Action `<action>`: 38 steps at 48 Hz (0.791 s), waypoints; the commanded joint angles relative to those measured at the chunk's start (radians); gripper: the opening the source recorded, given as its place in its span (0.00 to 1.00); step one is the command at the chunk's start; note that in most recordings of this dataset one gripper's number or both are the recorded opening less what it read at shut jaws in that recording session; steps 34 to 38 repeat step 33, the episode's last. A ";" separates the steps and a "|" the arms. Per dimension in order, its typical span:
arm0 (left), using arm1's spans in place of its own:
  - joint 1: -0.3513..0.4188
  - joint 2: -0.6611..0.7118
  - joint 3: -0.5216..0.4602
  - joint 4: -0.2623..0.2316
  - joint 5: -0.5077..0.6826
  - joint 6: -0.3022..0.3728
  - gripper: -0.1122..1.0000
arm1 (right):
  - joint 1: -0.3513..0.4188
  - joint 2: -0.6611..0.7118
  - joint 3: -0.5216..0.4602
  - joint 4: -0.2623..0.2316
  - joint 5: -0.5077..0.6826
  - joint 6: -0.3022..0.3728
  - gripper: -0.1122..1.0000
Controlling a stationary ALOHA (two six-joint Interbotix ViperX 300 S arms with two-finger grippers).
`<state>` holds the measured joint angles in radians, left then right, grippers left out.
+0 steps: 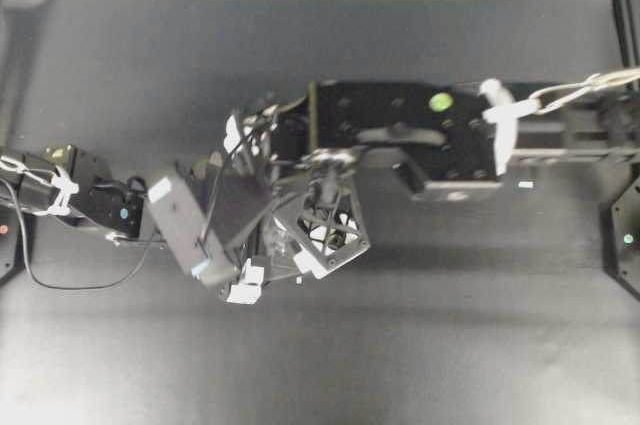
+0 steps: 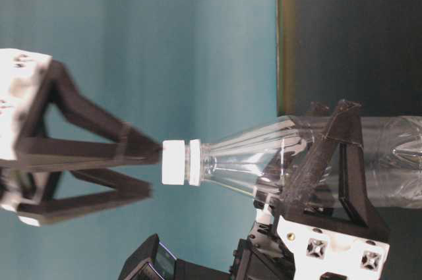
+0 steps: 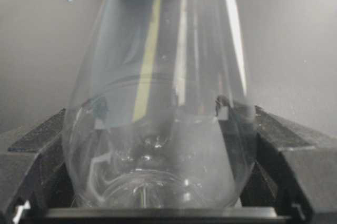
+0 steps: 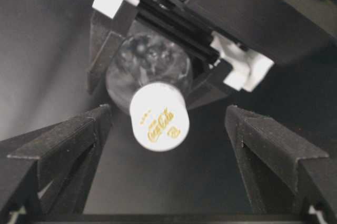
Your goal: Open the bottle cap by holding the bottle with the left arm and twisting the cap with the right arm.
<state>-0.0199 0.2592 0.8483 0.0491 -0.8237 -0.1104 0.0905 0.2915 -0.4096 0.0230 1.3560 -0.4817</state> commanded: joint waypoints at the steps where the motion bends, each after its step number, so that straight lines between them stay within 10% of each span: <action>1: 0.006 0.006 0.012 -0.003 0.021 -0.003 0.85 | 0.029 -0.060 -0.015 0.014 -0.009 0.051 0.85; 38: 0.008 0.003 0.014 -0.003 0.021 -0.008 0.85 | 0.014 -0.319 0.213 0.038 -0.172 0.293 0.85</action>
